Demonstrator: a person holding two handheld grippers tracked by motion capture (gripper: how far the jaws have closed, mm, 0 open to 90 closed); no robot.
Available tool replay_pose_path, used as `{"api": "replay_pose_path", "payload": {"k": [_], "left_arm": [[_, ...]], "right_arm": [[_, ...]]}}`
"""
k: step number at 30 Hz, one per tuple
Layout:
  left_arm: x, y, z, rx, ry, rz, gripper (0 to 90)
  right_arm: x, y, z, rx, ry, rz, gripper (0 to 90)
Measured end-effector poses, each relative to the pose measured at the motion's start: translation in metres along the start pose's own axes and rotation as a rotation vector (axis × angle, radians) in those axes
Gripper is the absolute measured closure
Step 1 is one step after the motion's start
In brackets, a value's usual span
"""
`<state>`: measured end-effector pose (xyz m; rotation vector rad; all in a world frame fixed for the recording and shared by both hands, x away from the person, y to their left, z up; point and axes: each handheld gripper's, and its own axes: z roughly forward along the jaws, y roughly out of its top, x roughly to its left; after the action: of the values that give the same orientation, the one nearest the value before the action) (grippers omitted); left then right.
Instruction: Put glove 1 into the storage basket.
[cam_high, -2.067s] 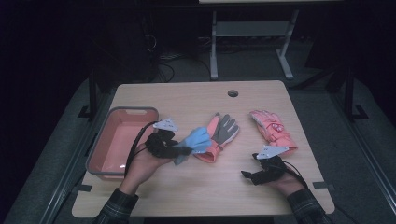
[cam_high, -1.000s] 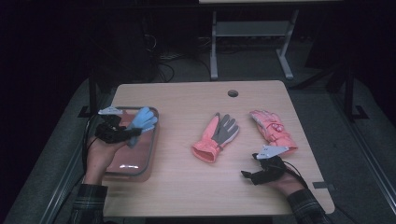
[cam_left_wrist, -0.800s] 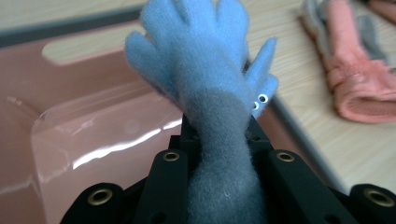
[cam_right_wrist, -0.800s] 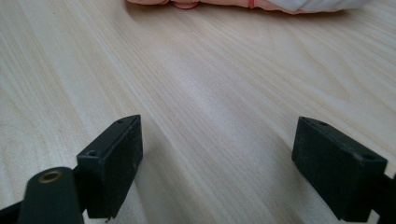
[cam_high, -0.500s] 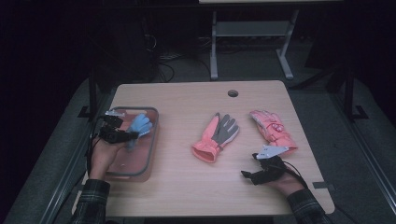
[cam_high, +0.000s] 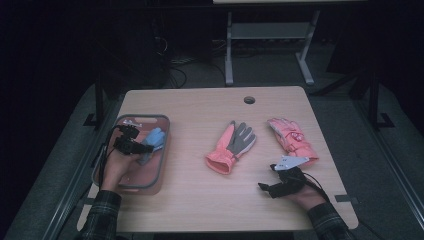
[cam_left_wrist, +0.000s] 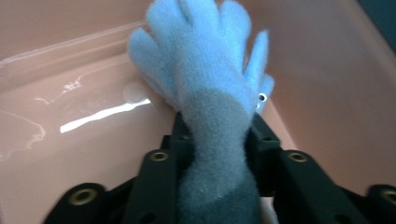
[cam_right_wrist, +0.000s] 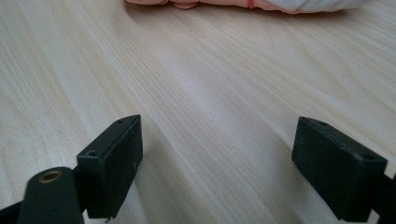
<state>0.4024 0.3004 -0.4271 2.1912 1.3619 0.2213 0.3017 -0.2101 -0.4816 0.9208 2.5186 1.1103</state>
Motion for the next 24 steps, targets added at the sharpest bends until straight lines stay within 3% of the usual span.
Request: {"api": "replay_pose_path", "payload": {"k": [4, 10, 13, 18, 24], "left_arm": [[-0.001, 0.000, 0.006, 0.033, -0.013, 0.016, 47.1], [-0.002, 0.000, 0.006, 0.013, -0.008, 0.031, 22.6], [-0.001, -0.002, 0.002, -0.009, -0.015, 0.034, 17.4], [0.001, -0.001, -0.009, -0.043, -0.025, 0.041, 16.1], [-0.007, 0.002, -0.029, -0.113, -0.052, 0.064, 15.5]], "right_arm": [[0.000, 0.000, 0.000, 0.000, 0.000, 0.001, 16.2], [0.000, 0.000, 0.000, -0.001, 0.000, 0.005, 16.1], [0.000, 0.000, 0.000, 0.001, -0.002, 0.000, 16.1], [0.000, 0.000, 0.000, 0.001, -0.002, 0.002, 16.1], [0.001, 0.000, 0.000, 0.003, -0.001, 0.005, 16.1]]}}
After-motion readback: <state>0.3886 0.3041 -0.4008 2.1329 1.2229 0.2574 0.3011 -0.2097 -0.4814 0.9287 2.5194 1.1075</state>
